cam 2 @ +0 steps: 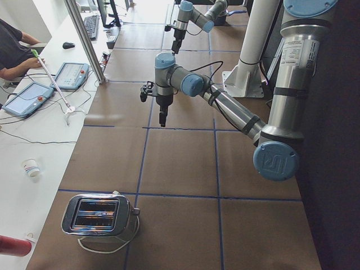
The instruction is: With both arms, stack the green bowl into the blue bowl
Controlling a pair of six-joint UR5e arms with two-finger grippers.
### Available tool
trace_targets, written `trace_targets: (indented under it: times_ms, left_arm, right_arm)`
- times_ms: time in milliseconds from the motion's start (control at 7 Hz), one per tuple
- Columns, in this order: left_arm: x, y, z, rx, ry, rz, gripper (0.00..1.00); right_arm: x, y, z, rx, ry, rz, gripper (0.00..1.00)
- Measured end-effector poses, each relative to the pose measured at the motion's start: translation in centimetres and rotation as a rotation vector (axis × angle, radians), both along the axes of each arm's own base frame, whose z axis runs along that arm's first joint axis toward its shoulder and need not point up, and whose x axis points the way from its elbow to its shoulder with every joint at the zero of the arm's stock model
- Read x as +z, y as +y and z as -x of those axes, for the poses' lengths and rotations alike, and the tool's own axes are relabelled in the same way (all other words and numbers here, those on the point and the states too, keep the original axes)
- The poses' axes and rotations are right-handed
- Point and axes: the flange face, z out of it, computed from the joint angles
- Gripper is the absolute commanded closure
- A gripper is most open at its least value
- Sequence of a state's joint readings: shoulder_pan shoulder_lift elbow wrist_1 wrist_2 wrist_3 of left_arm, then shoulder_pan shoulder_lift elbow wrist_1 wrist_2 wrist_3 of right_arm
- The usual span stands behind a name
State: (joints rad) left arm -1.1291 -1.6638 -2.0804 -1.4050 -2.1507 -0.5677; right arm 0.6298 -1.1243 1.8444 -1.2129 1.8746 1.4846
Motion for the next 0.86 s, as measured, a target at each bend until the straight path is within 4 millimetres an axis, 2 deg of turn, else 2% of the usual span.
trace_targets:
  times_ms: [143,286,429,571,714,857]
  left_arm:
    - [1.6,-0.4,2.2,0.025,0.007,-0.005,0.0]
    - [4.0,-1.0,4.8,0.06,0.012,-0.014,0.0]
    - [6.6,-1.7,7.4,0.089,0.009,-0.023,0.0]
    - [10.0,-2.5,10.4,0.109,0.019,-0.016,0.0]
    - [13.6,-3.1,13.3,0.136,0.05,-0.012,0.0]
    - [17.1,-3.3,16.1,0.162,0.076,-0.017,0.0]
  right_arm:
    - [0.8,-1.6,-2.4,-0.045,0.078,-0.052,0.0]
    - [2.4,-4.0,-6.1,-0.104,0.152,-0.098,0.0]
    - [4.8,-6.6,-10.8,-0.166,0.217,-0.137,0.0]
    - [8.3,-9.0,-16.7,-0.243,0.289,-0.187,0.0]
    - [12.4,-10.6,-22.6,-0.322,0.344,-0.231,0.0]
    - [17.2,-11.4,-28.1,-0.385,0.359,-0.245,0.0]
